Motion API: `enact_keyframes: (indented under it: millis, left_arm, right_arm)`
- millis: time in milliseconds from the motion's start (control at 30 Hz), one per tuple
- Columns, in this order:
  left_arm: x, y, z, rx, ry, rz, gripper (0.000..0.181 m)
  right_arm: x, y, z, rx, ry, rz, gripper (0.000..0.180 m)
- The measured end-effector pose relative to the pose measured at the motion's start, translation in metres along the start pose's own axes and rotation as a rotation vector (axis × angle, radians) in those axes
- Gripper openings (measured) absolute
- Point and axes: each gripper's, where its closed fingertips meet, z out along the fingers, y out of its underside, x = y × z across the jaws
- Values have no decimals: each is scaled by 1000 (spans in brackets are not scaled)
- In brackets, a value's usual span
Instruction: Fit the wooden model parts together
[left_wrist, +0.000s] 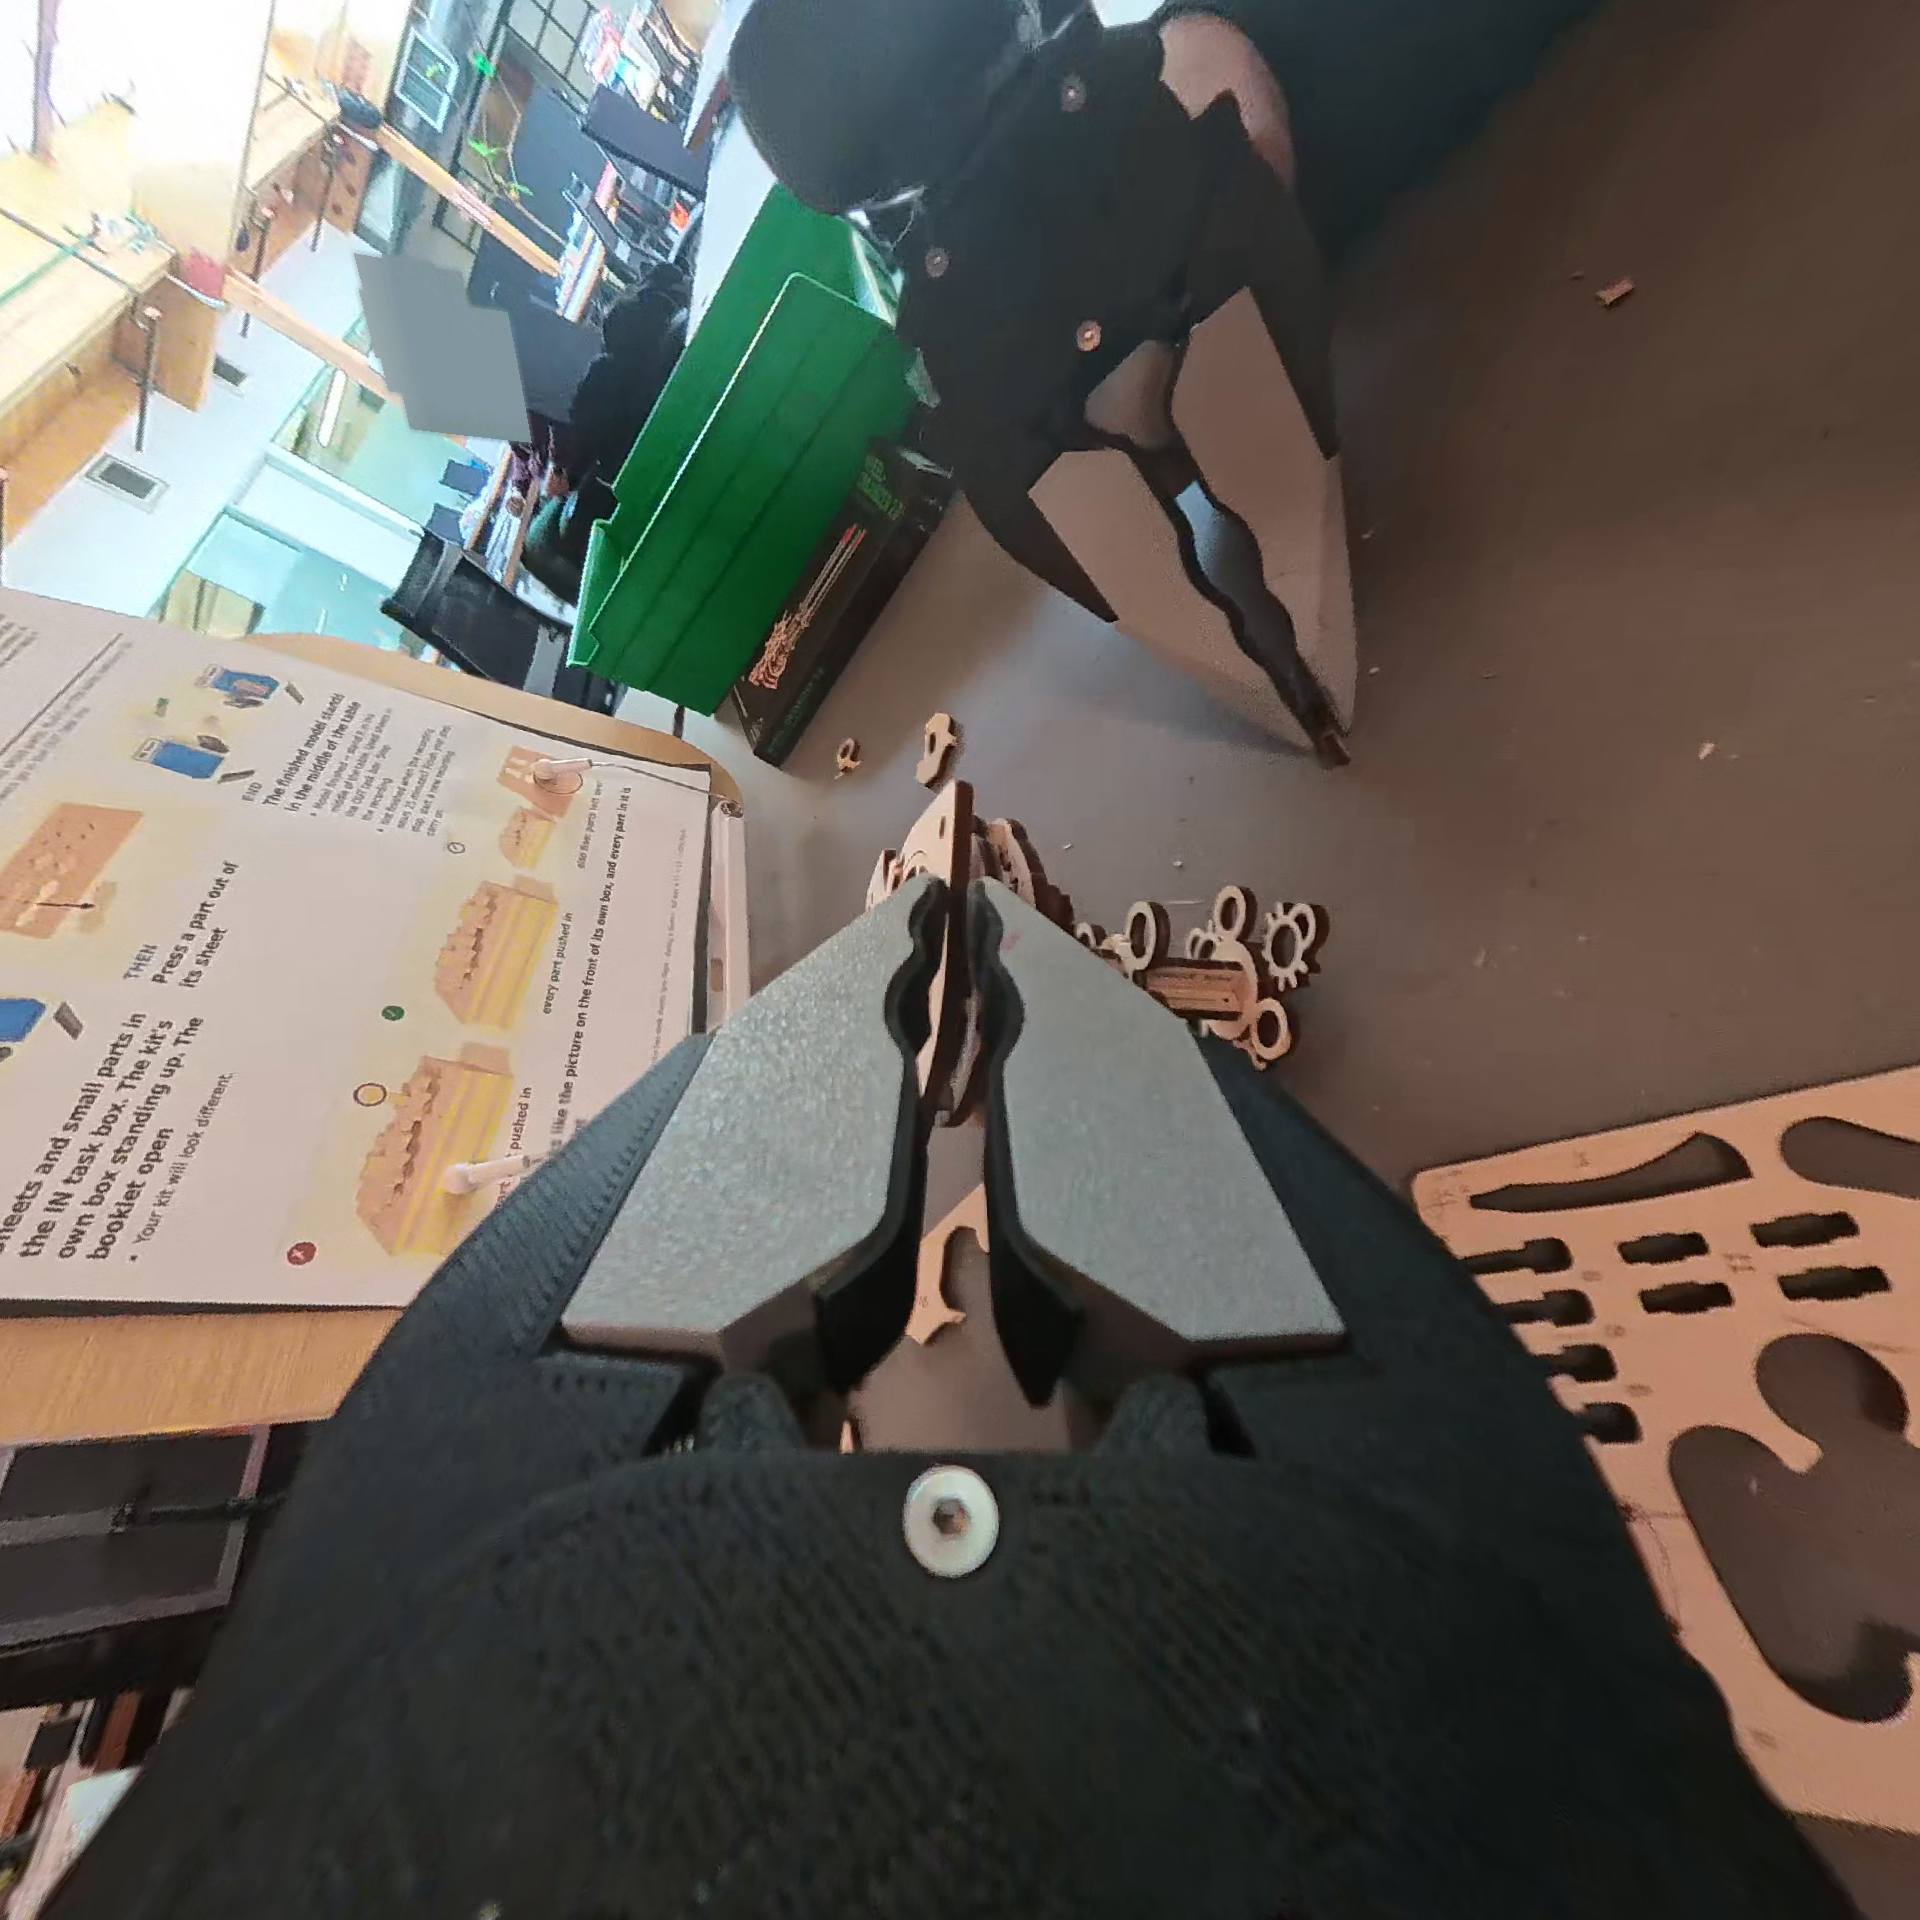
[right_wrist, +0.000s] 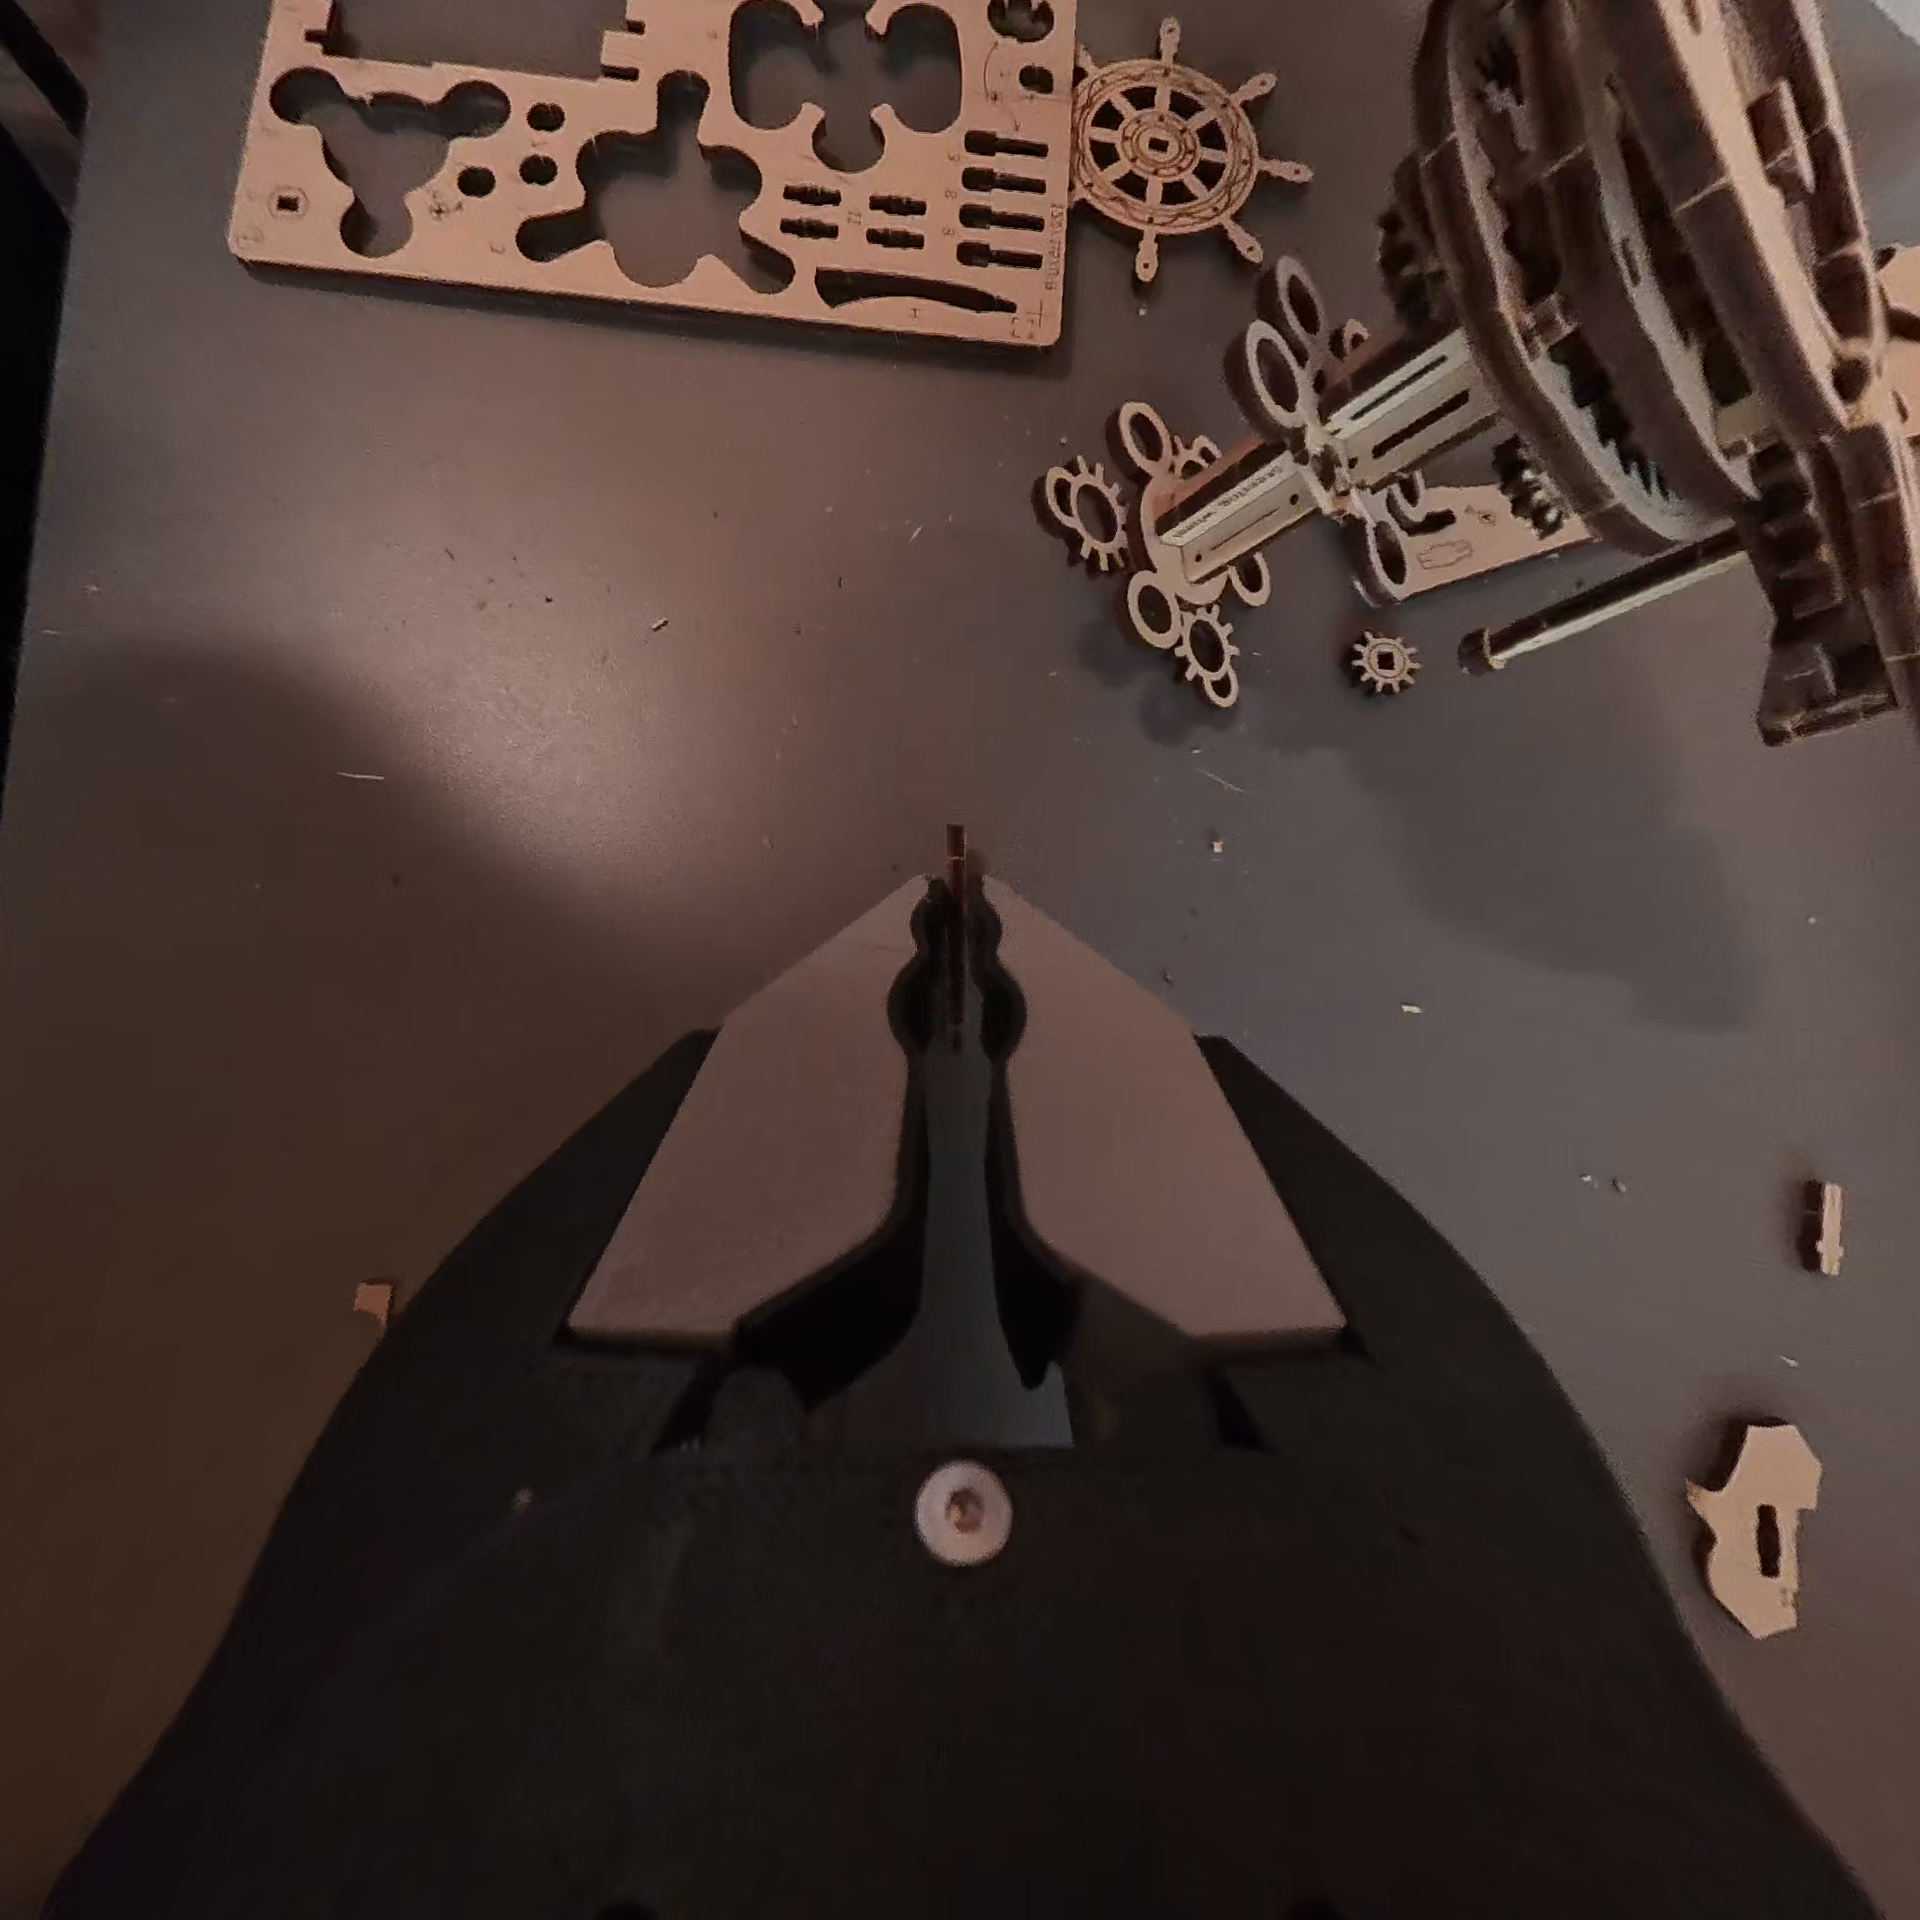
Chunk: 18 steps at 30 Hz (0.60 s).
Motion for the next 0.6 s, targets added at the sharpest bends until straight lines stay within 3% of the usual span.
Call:
enact_keyframes:
  millis: [33,267,400,600]
  left_arm:
    - [0,0,0,10,-2,6,1]
    - [5,-6,-2,86,9,-15,1]
    - [7,-7,-3,58,-119,-15,1]
    - [18,-18,-6,42,-209,55,1]
  right_arm:
    - [2,1,-1,-17,9,-9,0]
    - [35,-43,-41,211,419,-317,0]
    - [46,-53,-57,185,667,-470,0]
    - [50,-58,-64,221,738,-487,0]
